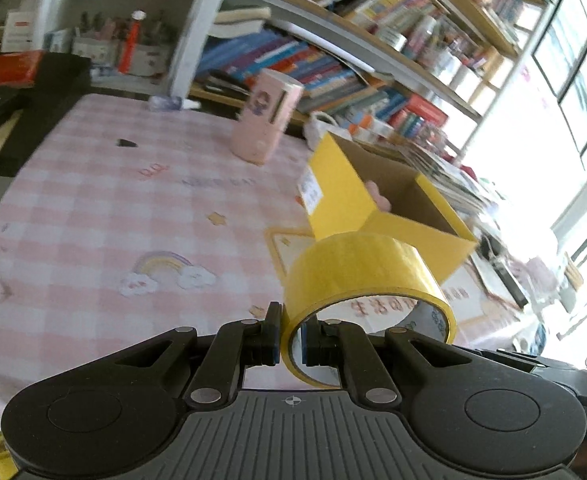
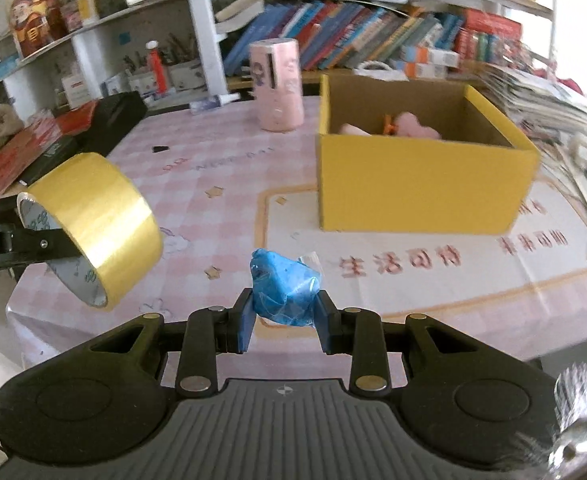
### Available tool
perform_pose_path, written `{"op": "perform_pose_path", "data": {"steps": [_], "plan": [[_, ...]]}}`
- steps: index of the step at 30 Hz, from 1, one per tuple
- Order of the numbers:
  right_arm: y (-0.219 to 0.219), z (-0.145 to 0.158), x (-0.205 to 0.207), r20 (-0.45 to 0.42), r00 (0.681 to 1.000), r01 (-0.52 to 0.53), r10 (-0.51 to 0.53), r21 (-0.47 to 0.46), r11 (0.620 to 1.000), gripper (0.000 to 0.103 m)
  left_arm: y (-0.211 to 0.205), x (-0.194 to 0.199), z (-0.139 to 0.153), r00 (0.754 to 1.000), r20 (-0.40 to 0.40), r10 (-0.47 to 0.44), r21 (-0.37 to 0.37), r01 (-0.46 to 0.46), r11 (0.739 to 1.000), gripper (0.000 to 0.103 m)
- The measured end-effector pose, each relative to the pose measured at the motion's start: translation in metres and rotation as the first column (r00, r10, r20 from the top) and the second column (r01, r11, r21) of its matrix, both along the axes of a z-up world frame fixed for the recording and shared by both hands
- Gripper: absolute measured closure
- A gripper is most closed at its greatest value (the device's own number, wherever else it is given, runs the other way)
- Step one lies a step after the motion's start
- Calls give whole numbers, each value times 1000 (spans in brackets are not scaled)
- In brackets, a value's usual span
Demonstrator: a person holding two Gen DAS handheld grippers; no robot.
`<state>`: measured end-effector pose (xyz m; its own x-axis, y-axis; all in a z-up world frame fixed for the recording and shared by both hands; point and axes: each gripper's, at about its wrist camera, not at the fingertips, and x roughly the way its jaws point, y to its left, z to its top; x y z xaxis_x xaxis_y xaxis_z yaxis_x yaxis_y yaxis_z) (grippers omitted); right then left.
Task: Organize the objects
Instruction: 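Carry tape roll in left tool and blue cloth in right tool to the box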
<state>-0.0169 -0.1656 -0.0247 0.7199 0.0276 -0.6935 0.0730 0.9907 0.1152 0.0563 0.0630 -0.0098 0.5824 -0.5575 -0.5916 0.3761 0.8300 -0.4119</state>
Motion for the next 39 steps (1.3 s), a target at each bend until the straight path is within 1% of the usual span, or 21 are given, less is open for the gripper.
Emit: {"op": "perform_pose_path", "data": {"steps": [8, 16, 20, 26, 29, 34, 37, 39], "plan": [[-25, -4, -28, -11, 995, 101, -100, 29, 995, 74, -26, -10, 1, 996, 4, -94, 19, 94, 995, 96], [-35, -2, -40, 1, 992, 129, -129, 26, 991, 74, -47, -11, 6, 991, 16, -136, 35, 135, 990, 96], [-48, -2, -44, 8, 987, 161, -161, 21, 987, 74, -68, -6, 5, 984, 15, -176, 38, 176, 984, 96], [-81, -2, -46, -3, 974, 225, -225, 32, 974, 74, -101, 0, 7, 972, 19, -233, 45, 232, 972, 96], [-94, 0, -41, -7, 972, 233, -233, 31, 972, 74, -114, 5, 8, 971, 18, -239, 42, 238, 970, 96], [-117, 3, -25, -7, 974, 227, -226, 22, 974, 74, -134, 20, 11, 975, 20, -220, 23, 220, 975, 96], [-135, 10, -10, 9, 974, 225, -225, 14, 974, 74, -147, 33, 17, 979, 40, -201, 13, 200, 980, 96], [-146, 17, 3, 36, 976, 215, -215, 4, 977, 74, -156, 43, 23, 981, 58, -185, 11, 185, 983, 96]]}}
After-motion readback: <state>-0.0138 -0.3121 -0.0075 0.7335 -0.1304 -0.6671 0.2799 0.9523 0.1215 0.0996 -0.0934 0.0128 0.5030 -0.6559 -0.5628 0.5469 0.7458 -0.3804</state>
